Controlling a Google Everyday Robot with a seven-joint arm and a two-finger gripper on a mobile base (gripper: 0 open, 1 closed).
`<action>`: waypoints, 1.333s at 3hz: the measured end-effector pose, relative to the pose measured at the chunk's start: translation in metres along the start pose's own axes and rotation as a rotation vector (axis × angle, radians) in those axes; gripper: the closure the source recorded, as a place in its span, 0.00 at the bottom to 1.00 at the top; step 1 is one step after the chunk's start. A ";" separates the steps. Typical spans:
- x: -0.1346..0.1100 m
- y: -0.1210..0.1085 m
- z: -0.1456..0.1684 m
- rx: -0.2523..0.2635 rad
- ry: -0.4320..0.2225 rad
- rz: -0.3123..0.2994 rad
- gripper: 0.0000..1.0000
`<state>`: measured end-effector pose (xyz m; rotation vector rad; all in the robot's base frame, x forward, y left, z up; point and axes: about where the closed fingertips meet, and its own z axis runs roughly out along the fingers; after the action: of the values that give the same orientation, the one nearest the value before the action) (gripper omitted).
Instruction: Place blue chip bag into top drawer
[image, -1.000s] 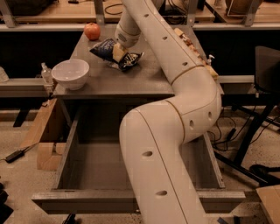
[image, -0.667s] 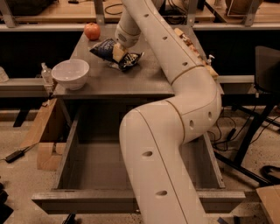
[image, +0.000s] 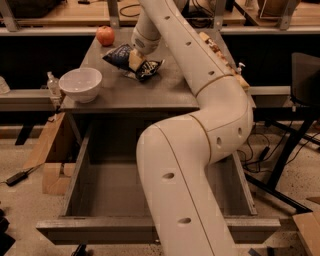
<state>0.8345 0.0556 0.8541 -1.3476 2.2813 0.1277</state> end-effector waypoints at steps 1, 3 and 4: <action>0.000 0.000 0.000 0.000 0.000 0.000 1.00; 0.000 0.000 0.000 0.000 0.000 0.000 1.00; 0.000 0.000 0.000 0.000 0.000 0.000 1.00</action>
Offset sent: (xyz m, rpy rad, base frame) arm -0.0857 -0.0701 0.1097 -0.4672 0.0861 -0.3254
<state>0.8345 0.0556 0.8541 -1.3476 2.2815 0.1275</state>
